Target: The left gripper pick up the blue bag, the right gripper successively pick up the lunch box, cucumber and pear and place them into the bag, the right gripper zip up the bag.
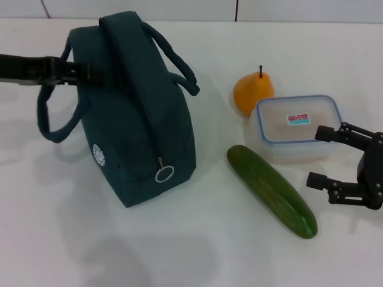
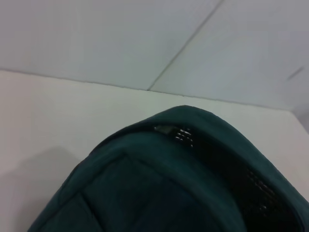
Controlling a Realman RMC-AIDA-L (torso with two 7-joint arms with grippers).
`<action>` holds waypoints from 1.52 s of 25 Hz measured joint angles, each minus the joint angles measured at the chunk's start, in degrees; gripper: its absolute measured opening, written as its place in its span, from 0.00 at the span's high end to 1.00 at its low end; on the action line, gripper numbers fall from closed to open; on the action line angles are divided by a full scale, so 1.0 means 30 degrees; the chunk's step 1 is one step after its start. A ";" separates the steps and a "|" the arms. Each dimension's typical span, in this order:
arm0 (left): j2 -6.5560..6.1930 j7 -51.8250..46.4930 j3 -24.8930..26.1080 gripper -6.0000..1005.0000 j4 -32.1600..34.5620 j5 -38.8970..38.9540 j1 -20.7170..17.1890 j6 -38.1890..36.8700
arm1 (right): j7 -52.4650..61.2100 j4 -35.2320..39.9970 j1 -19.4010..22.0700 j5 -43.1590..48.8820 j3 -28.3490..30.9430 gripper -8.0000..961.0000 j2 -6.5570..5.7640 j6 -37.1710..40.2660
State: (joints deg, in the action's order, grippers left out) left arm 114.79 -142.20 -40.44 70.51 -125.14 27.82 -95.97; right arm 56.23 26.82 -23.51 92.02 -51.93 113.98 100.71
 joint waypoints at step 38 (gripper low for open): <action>0.0556 -0.2561 -0.1006 0.96 -0.0570 0.1177 0.0464 -0.1781 | 0.7278 -0.2396 0.0262 -0.0074 0.6418 0.10 0.0304 -0.8143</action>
State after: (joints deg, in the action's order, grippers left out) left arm 116.46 -149.88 -43.46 68.80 -121.61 29.21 -101.32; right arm 78.07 19.63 -22.72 91.80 -32.68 114.89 76.28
